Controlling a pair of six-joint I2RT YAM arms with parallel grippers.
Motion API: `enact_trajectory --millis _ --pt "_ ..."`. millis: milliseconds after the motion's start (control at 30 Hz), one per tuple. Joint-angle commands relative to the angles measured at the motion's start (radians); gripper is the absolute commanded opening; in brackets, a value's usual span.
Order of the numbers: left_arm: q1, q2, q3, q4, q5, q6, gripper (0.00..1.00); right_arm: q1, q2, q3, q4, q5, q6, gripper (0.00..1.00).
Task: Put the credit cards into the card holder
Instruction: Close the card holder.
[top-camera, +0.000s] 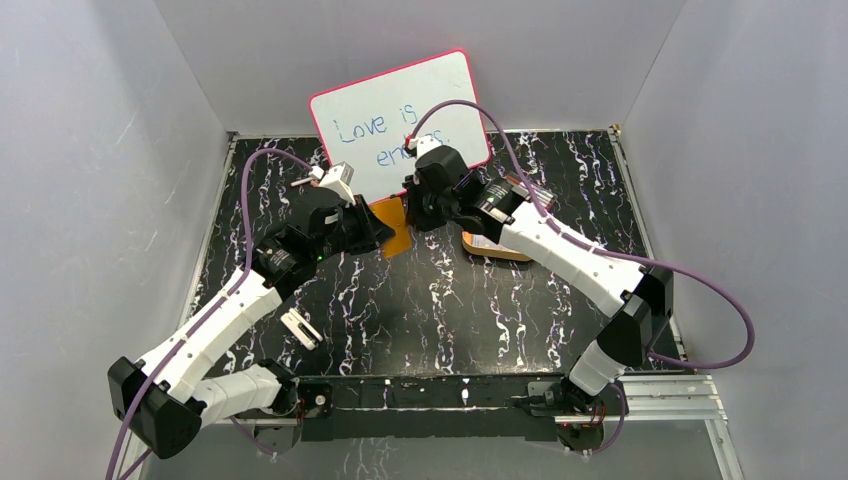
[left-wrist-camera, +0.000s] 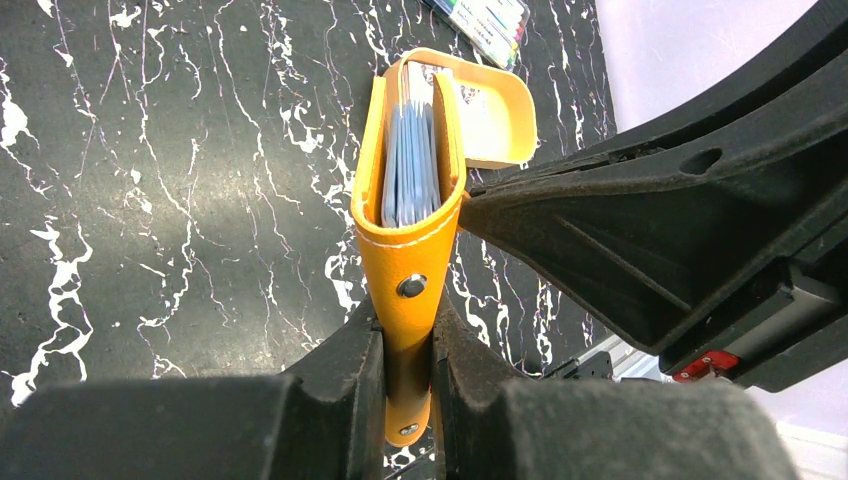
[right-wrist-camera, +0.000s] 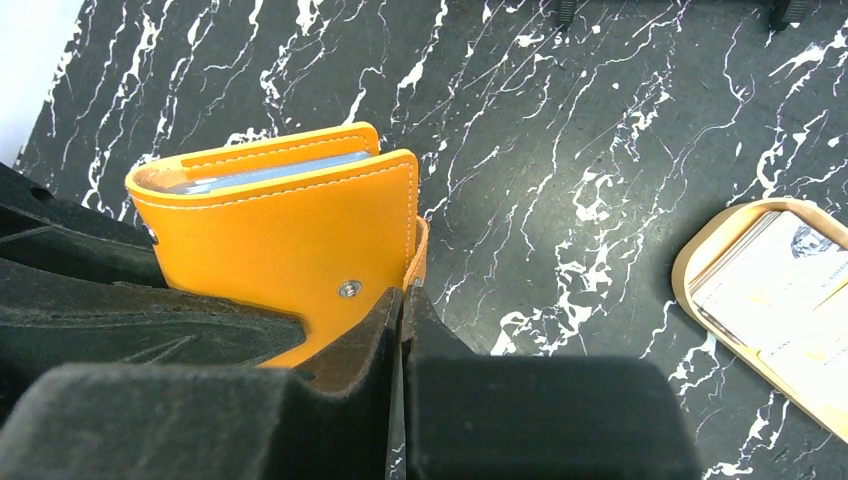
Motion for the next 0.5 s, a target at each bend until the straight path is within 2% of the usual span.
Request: enact_trajectory --millis 0,133,300,467 --pt "-0.005 -0.034 0.045 0.014 -0.002 0.006 0.0 0.003 -0.048 -0.003 0.055 0.016 0.006 0.07" --pt "-0.005 -0.038 0.044 0.015 0.001 0.003 0.0 0.003 -0.049 -0.01 0.055 0.009 0.007 0.03" --pt "-0.005 -0.041 0.047 0.016 0.004 0.001 0.0 0.002 -0.046 -0.011 0.052 0.006 0.013 0.2" --pt "-0.005 -0.045 0.047 0.016 0.005 -0.001 0.0 0.001 -0.044 -0.007 0.051 0.006 0.015 0.24"
